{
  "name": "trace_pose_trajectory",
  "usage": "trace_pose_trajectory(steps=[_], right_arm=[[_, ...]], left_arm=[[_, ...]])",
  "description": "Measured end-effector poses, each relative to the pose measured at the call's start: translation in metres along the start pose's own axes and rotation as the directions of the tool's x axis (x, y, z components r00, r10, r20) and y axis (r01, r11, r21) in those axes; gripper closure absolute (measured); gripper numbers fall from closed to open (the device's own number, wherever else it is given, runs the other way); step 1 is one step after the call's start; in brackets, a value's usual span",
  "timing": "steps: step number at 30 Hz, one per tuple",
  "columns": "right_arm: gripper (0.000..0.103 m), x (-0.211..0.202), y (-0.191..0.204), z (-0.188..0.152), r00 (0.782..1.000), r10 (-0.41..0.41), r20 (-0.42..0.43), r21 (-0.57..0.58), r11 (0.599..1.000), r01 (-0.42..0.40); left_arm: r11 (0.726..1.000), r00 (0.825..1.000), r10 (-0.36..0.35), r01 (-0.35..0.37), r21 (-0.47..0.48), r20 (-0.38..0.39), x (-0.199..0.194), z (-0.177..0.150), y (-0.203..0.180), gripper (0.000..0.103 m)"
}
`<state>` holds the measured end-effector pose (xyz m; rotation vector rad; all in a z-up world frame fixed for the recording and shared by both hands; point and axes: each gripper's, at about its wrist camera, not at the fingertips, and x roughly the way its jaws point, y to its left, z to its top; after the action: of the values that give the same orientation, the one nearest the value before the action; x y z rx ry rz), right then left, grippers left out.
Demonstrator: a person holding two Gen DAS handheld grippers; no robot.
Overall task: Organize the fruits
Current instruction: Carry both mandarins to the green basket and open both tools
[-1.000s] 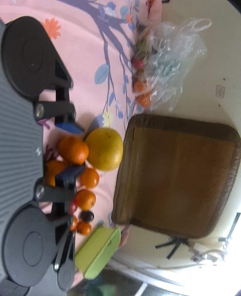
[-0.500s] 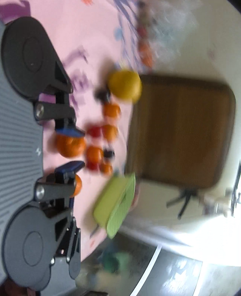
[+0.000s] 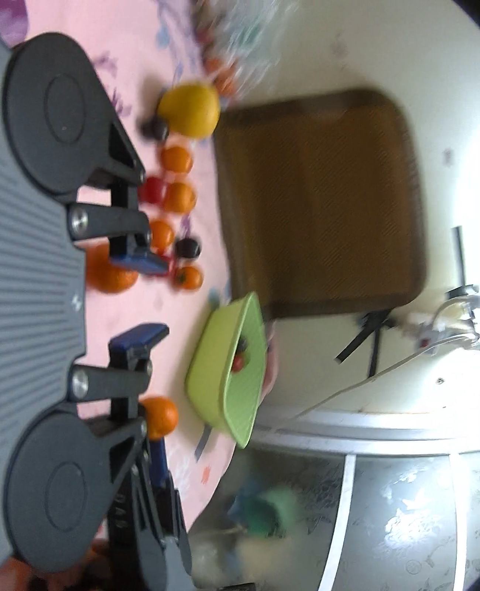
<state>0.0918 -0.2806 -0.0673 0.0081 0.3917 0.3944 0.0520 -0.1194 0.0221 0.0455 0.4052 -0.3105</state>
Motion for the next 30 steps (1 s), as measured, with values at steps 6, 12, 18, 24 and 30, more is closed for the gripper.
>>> trace_pose_trajectory(steps=[6, 12, 18, 24, 30], right_arm=[[0.061, -0.008, -0.005, -0.003, 1.0, 0.01, 0.009, 0.004, 1.0, -0.01], [0.061, -0.008, -0.007, -0.003, 1.0, 0.004, 0.011, 0.008, 1.0, -0.004], [0.061, -0.018, -0.009, -0.002, 0.997, 0.011, 0.073, 0.018, 1.0, -0.012], [0.061, -0.029, -0.03, 0.03, 0.972, -0.067, 0.223, 0.053, 0.997, 0.057], [0.061, -0.005, -0.061, 0.053, 0.948, -0.195, 0.252, 0.069, 0.981, 0.184]], left_arm=[[0.998, 0.997, 0.058, -0.057, 0.019, -0.045, 0.002, -0.002, 0.005, 0.049], [0.997, 0.979, 0.058, -0.067, -0.042, -0.194, 0.029, -0.003, 0.018, 0.071], [0.986, 0.982, -0.062, 0.032, -0.161, -0.18, 0.03, 0.003, 0.025, 0.072], [0.981, 0.984, -0.16, 0.15, -0.122, -0.079, 0.048, 0.057, -0.007, 0.072], [0.977, 0.979, -0.19, 0.181, -0.11, -0.071, 0.104, 0.089, -0.039, 0.072]])
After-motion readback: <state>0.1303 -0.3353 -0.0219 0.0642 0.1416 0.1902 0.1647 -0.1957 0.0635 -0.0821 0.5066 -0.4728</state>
